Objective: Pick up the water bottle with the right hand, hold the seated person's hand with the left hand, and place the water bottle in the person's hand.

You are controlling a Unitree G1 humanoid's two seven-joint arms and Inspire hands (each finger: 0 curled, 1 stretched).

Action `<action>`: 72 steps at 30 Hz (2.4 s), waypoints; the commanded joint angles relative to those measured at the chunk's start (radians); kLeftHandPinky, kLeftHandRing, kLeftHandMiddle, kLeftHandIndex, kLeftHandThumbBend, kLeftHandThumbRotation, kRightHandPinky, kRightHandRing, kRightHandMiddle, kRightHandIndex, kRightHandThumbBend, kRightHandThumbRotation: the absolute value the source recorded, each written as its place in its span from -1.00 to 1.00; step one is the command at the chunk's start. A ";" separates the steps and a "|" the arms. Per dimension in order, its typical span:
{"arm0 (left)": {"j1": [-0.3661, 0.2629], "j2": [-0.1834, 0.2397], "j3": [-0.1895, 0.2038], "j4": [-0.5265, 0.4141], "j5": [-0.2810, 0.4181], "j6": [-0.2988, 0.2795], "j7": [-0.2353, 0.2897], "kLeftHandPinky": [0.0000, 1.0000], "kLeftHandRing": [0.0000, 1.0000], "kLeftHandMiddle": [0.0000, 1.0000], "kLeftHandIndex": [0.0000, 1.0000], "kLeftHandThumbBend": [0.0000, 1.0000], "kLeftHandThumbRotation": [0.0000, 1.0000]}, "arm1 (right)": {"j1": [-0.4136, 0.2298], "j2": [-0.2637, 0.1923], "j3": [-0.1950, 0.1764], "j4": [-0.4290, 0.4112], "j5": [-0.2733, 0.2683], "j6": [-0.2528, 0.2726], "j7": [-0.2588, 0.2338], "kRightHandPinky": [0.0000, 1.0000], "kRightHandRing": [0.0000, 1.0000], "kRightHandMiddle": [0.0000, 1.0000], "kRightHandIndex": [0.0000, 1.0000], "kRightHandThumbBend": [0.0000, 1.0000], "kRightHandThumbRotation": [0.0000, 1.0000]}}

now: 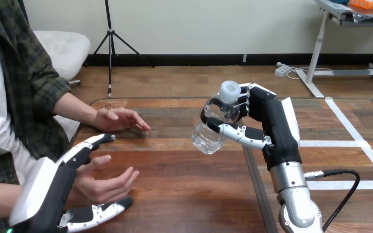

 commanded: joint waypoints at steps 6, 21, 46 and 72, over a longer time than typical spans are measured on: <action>-0.021 0.052 0.026 -0.079 0.132 0.026 0.097 0.50 0.68 0.70 0.58 0.78 -0.69 | -0.041 -0.009 0.001 -0.077 0.005 -0.028 -0.006 -0.22 -0.17 -0.07 0.13 0.37 -1.00; -0.008 0.086 0.028 -0.110 0.330 0.136 0.192 0.54 0.68 0.68 0.58 0.78 -0.64 | -0.044 -0.011 0.000 -0.068 0.026 -0.034 0.018 -0.18 -0.14 -0.04 0.13 0.37 -1.00; -0.012 0.115 -0.026 -0.194 0.523 0.411 0.079 0.57 0.69 0.72 0.59 0.90 -0.91 | -0.053 -0.008 -0.003 -0.056 0.060 -0.035 0.062 -0.16 -0.13 -0.05 0.13 0.36 -1.00; -0.056 0.192 -0.113 -0.186 0.605 0.543 -0.057 0.52 0.61 0.64 0.54 0.95 -0.93 | -0.057 -0.003 -0.009 -0.049 0.090 -0.037 0.097 -0.16 -0.14 -0.05 0.12 0.35 -1.00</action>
